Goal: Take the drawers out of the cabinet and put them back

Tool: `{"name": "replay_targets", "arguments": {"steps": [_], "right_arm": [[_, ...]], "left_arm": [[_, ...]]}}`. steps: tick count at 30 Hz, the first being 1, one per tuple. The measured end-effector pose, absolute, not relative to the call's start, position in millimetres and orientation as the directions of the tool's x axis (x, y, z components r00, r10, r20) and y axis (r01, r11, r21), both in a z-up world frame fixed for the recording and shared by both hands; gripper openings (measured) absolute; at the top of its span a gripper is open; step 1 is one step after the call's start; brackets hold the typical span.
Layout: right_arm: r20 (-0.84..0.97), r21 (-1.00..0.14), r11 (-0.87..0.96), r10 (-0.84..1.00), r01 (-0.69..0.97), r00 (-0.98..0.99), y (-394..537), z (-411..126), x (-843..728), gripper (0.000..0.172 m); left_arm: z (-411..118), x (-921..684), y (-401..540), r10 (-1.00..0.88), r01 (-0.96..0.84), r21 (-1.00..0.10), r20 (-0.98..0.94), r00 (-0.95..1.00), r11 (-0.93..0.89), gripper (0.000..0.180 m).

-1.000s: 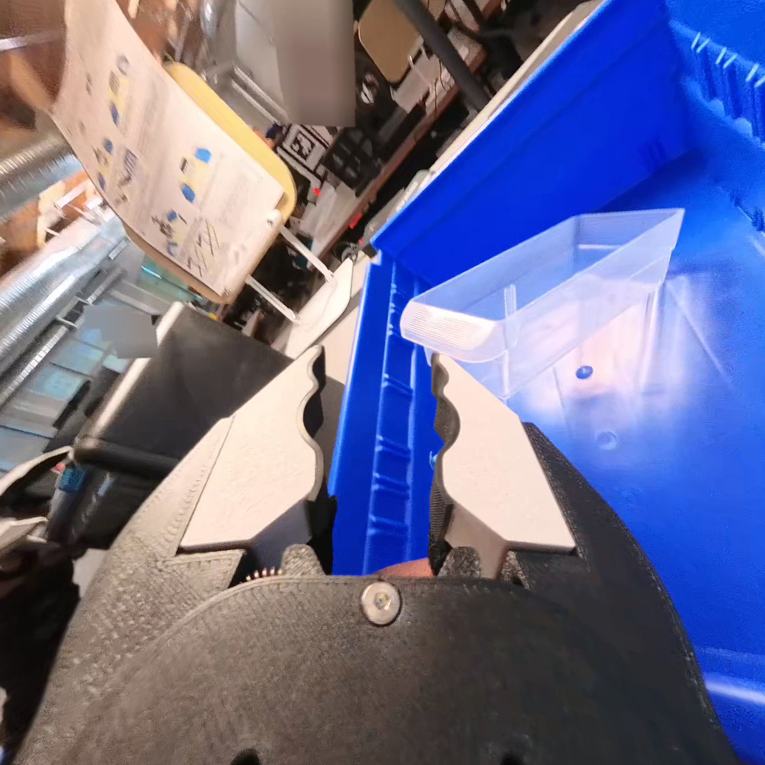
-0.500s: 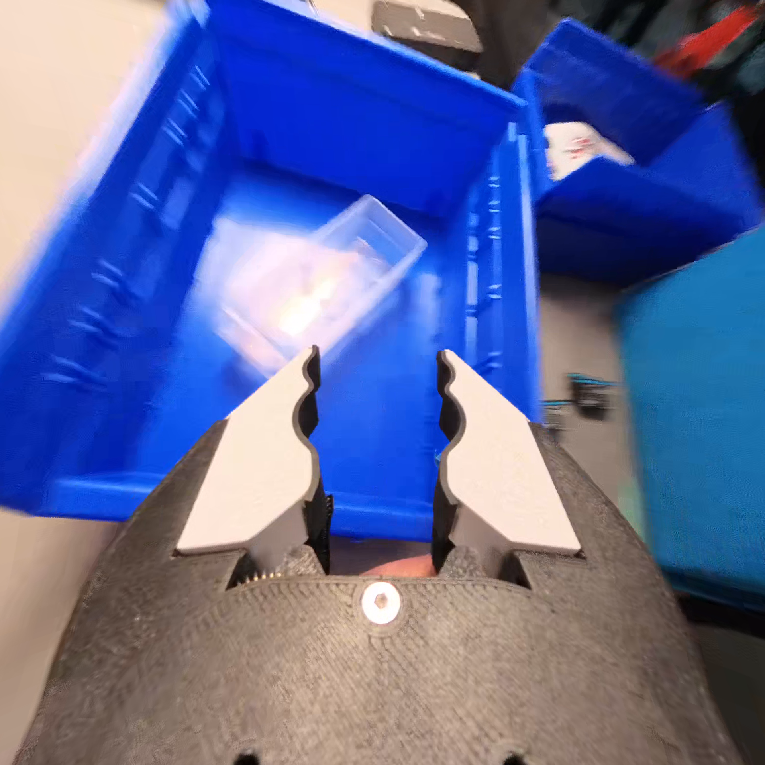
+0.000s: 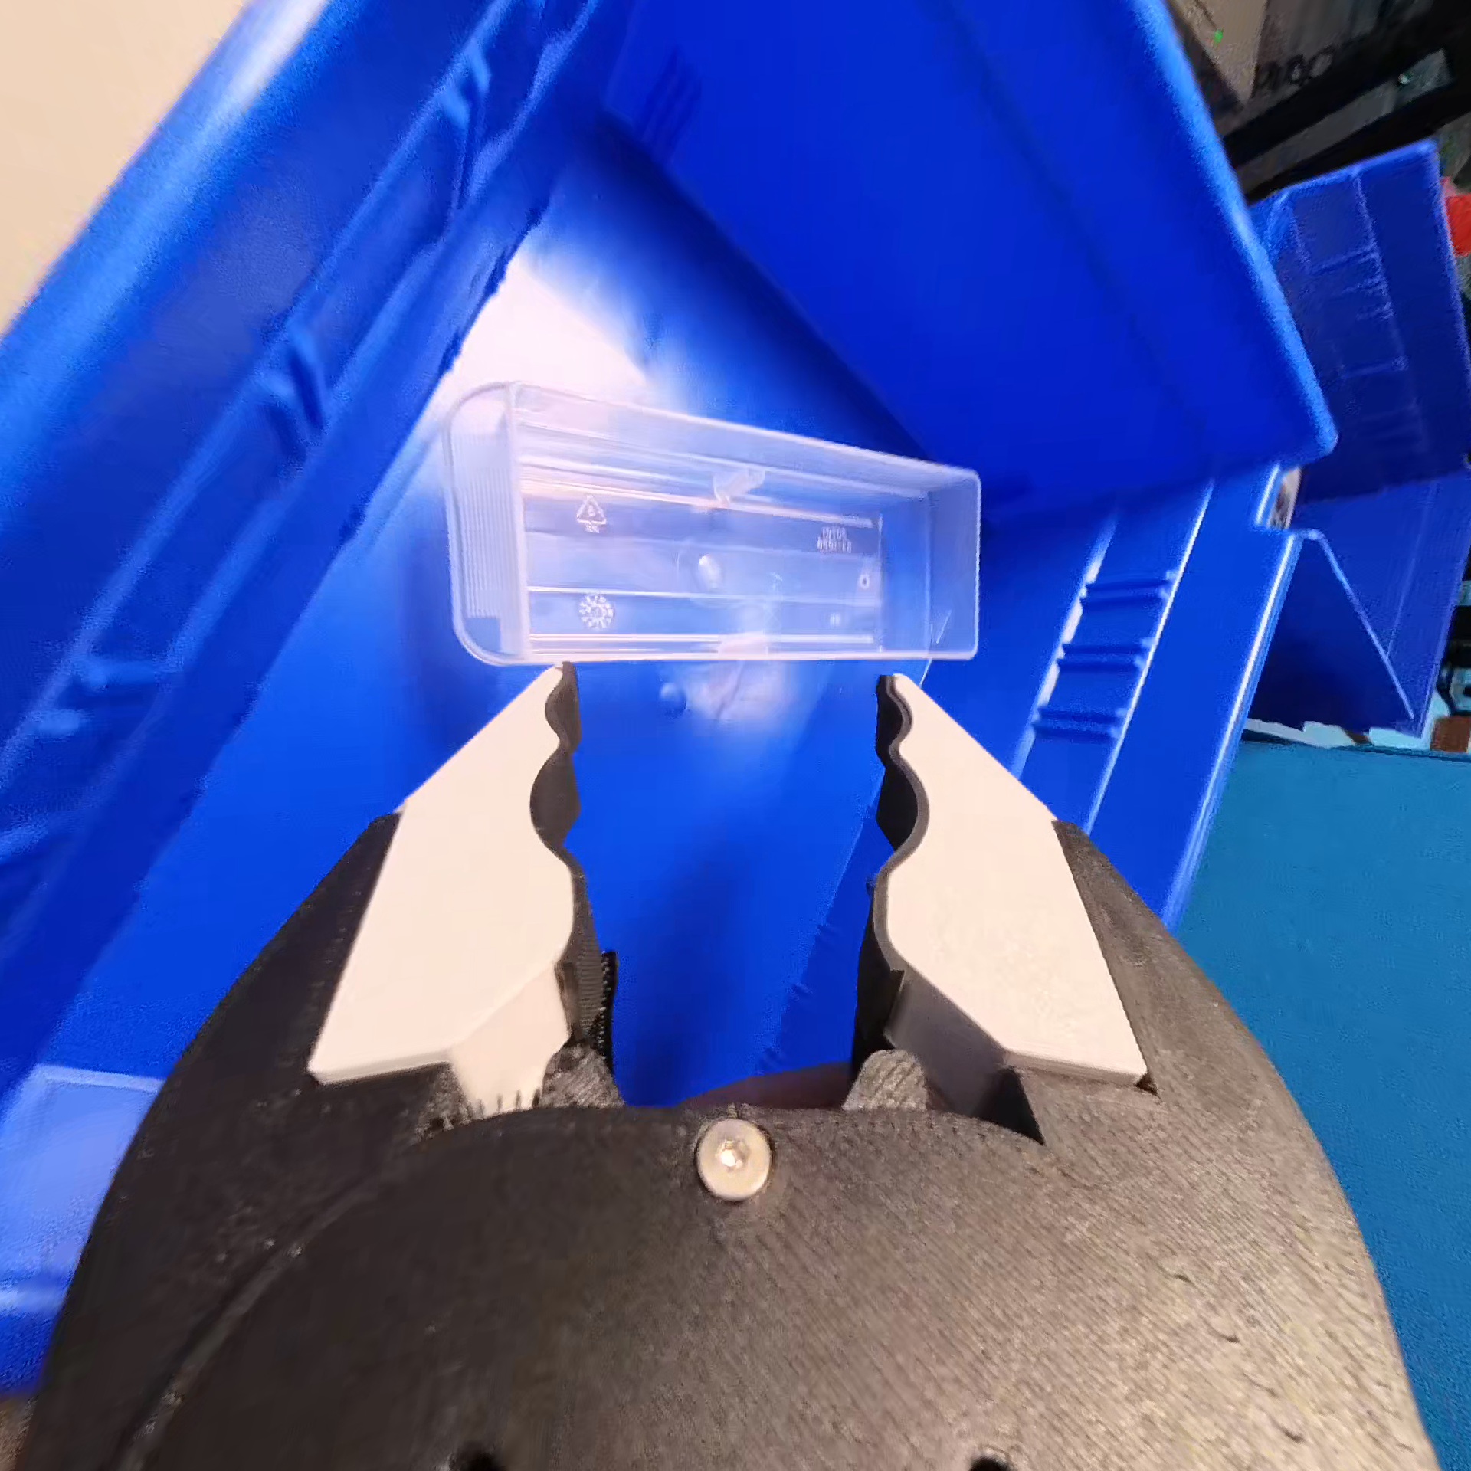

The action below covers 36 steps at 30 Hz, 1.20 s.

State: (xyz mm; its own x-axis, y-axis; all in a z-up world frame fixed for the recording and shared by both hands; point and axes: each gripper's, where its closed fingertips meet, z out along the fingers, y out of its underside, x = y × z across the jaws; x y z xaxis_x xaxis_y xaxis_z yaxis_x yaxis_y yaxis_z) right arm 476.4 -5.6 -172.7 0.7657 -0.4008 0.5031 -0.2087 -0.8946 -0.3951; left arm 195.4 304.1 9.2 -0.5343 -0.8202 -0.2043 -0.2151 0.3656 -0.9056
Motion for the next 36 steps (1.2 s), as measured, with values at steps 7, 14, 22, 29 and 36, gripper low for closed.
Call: {"name": "replay_targets", "arguments": {"steps": [7, 14, 22, 29, 36], "right_arm": [[0.544, -0.424, -0.885, -0.42, -0.194, 0.727, 1, -171, 496, 0.085], [0.54, -0.471, -0.865, -0.439, -0.174, 0.718, 10, -179, 510, 0.086], [0.527, -0.553, -0.811, -0.519, -0.193, 0.673, 6, -161, 515, 0.085], [0.265, -0.783, -0.594, -0.587, -0.184, 0.765, 2, -98, 433, 0.076], [0.107, -0.923, -0.383, -0.3, -0.017, 0.948, 84, -39, 293, 0.063]], "left_arm": [[9, 195, 304, -0.818, -0.214, -0.906, -0.203, -0.538, 0.366, 0.073], [9, 195, 304, -0.817, -0.214, -0.905, -0.203, -0.54, 0.367, 0.073], [9, 195, 304, -0.819, -0.217, -0.906, -0.2, -0.538, 0.364, 0.074], [8, 195, 305, -0.818, -0.22, -0.906, -0.195, -0.541, 0.362, 0.074], [8, 195, 305, -0.82, -0.221, -0.907, -0.194, -0.539, 0.36, 0.075]]}}
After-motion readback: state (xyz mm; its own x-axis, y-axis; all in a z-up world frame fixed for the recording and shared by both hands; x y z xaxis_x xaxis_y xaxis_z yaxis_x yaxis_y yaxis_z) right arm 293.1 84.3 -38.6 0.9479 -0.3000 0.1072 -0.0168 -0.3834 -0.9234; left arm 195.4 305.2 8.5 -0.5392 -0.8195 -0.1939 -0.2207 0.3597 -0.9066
